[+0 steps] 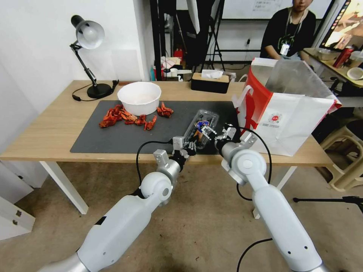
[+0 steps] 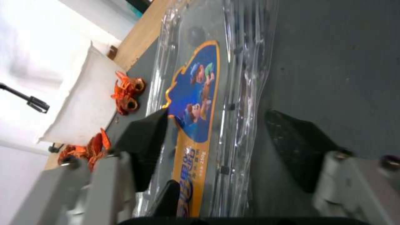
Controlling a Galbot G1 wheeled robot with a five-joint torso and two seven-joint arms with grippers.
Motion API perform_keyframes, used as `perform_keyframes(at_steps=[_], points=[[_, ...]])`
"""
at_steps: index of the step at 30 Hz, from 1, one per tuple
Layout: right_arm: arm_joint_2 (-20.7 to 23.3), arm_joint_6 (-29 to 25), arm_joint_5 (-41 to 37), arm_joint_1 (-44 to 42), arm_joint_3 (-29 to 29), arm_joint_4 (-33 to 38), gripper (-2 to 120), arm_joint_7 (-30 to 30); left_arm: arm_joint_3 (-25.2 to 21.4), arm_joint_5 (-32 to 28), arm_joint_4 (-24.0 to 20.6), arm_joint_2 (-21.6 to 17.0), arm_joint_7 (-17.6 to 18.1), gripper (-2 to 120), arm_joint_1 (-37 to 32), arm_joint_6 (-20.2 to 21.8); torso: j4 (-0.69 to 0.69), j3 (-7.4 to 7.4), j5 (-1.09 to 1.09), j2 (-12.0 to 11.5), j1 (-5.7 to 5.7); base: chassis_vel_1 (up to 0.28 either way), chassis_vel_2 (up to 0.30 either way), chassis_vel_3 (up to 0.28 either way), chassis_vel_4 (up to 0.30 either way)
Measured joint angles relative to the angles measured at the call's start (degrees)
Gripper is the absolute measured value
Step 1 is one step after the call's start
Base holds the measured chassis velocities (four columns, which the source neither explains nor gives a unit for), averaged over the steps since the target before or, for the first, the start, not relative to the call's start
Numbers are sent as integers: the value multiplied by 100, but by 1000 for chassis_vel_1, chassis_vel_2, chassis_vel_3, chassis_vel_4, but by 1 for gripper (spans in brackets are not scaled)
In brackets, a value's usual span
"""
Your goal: Close the takeout container lid, then place the container into the takeout bag.
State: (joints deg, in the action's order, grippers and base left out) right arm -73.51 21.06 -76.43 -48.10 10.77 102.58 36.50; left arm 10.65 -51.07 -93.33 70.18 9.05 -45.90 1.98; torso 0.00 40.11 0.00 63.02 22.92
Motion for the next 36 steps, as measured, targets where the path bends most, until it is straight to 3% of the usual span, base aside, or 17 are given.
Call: perform_keyframes(at_steps=[15,19,25,29,36], points=[[-23,7,114,-76,23,-80,2,-15,17,121,10,0,-4,0,46,-79,0,0,0,0,-1,0,0,0,0],[-23,5,122,-86,34,-82,0,-19,-9,205,0,-11,-15,1,46,-117,0,0,-1,0,-1,0,0,0,0],[-22,-17,179,-148,63,-86,0,-56,-287,577,-311,-182,-165,25,-108,-222,0,-1,-1,1,-1,0,0,0,0],[-18,-19,196,-174,81,-73,0,-64,-468,882,-473,-297,-265,35,-264,-257,1,-1,0,1,-1,0,0,0,0],[8,-28,241,-228,114,-38,0,-93,-1232,1716,-1081,-553,-350,62,-1024,-252,0,-1,-2,1,-1,0,0,0,0]])
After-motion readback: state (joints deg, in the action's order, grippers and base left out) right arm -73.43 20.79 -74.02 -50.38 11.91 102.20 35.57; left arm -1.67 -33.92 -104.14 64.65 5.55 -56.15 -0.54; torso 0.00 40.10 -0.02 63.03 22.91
